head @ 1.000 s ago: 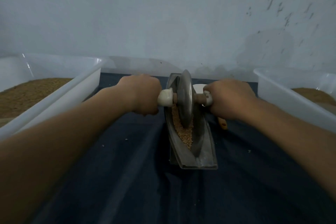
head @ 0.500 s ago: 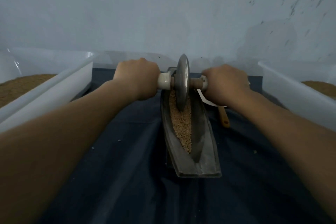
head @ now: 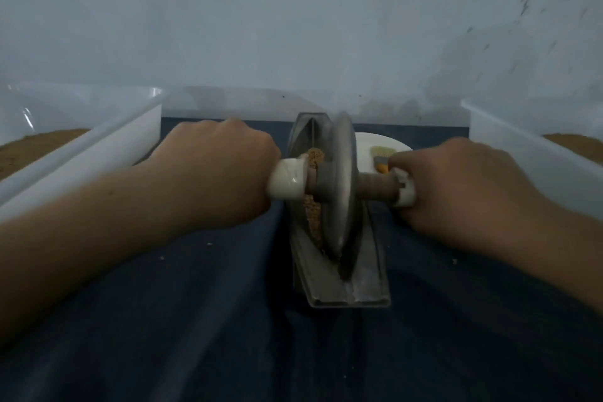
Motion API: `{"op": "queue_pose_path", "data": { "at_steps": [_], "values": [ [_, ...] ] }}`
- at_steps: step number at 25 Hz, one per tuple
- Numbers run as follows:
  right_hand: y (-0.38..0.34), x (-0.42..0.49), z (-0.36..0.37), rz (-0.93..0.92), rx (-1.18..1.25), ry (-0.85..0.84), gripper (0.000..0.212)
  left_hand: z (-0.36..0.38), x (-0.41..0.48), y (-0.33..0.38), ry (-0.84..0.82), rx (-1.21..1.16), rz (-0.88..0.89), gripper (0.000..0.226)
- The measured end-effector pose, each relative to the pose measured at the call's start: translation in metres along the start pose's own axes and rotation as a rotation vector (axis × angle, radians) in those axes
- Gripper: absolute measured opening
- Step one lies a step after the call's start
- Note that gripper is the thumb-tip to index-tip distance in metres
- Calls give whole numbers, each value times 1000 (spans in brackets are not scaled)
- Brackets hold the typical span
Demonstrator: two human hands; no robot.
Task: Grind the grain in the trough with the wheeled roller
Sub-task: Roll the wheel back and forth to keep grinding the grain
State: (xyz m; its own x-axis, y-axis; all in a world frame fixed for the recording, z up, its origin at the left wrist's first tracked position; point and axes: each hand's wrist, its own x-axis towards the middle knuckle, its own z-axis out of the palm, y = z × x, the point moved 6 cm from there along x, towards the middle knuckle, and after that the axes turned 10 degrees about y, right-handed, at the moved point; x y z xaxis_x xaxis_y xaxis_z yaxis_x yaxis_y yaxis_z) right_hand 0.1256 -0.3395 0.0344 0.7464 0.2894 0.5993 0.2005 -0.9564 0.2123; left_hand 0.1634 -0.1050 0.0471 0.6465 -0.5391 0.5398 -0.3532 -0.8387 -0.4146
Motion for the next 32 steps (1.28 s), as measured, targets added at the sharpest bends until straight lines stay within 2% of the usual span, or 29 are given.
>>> {"op": "queue_pose_path", "data": {
  "at_steps": [1, 3, 7, 11, 16, 19, 21, 23, 26, 28, 31, 32],
  "values": [
    [0, 12, 14, 40, -32, -33, 19, 14, 10, -2, -66, -1, -54, 17],
    [5, 44, 42, 151, -29, -69, 22, 37, 40, -2, -73, 51, -121, 7],
    [16, 76, 70, 254, 22, -67, 16, 49, 74, -4, -66, 111, -154, 14],
    [6, 40, 44, 171, -2, -40, 23, 26, 36, 6, -18, 97, -125, 4],
    [-7, 7, -14, -49, -63, 74, 27, -10, -22, 1, 156, 34, -51, 14],
    [-7, 26, 7, 8, -101, -43, 25, 13, -8, 1, 40, 74, -117, 15],
    [-3, 55, 31, 79, -120, -21, 17, 41, 19, 1, 5, 67, -189, 10],
    [0, 77, 49, 138, -123, -15, 10, 56, 45, -4, -51, 13, -244, 14],
    [0, 81, 51, 159, -94, -44, 9, 48, 52, -4, -83, 4, -255, 13],
    [-3, 58, 38, 121, -64, -76, 16, 33, 29, 3, -70, 13, -213, 4],
    [-8, 14, -4, -5, -64, 4, 20, -3, -14, 9, 55, -1, -90, 21],
    [-6, 4, -16, -20, -25, 7, 18, -14, -20, 6, 120, -7, -46, 20]
  ]
}}
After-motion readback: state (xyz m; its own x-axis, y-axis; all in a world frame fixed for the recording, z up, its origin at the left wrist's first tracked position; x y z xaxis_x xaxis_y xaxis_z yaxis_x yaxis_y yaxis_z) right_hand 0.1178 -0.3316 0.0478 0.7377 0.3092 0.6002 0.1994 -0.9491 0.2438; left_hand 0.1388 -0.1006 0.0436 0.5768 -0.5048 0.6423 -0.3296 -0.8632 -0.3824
